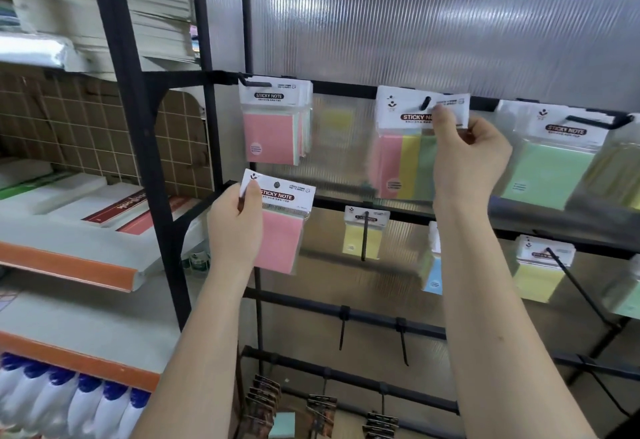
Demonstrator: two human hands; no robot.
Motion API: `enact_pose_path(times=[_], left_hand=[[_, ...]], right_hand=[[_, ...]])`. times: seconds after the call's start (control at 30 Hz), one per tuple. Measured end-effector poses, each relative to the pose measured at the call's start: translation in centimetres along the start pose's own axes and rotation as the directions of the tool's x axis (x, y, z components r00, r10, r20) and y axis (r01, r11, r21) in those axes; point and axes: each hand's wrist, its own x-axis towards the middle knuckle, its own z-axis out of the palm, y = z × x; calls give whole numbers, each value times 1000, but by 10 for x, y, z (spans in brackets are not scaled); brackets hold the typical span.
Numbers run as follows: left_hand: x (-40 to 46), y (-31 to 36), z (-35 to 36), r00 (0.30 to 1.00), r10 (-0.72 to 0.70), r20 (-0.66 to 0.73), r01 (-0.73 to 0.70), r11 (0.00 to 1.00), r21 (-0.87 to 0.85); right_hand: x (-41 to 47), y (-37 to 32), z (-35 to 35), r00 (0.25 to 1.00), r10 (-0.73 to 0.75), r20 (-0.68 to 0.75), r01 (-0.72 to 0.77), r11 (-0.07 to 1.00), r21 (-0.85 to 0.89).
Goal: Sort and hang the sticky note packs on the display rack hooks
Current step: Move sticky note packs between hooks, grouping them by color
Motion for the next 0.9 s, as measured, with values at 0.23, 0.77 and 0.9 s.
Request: enact_pose_path(times=[0.23,0.77,0.9], left_hand=[[15,5,0,999,34,24,-33,999,-41],[42,12,-11,989,147,-13,-148,986,-80],[53,23,-16,987,162,-15,-163,985,-59]], right_hand=[[6,17,13,997,-5,-71,2,999,-42],[5,36,28,925,-160,-344,142,987,-75],[-20,52,25,857,-383,-345,346,923,-167]])
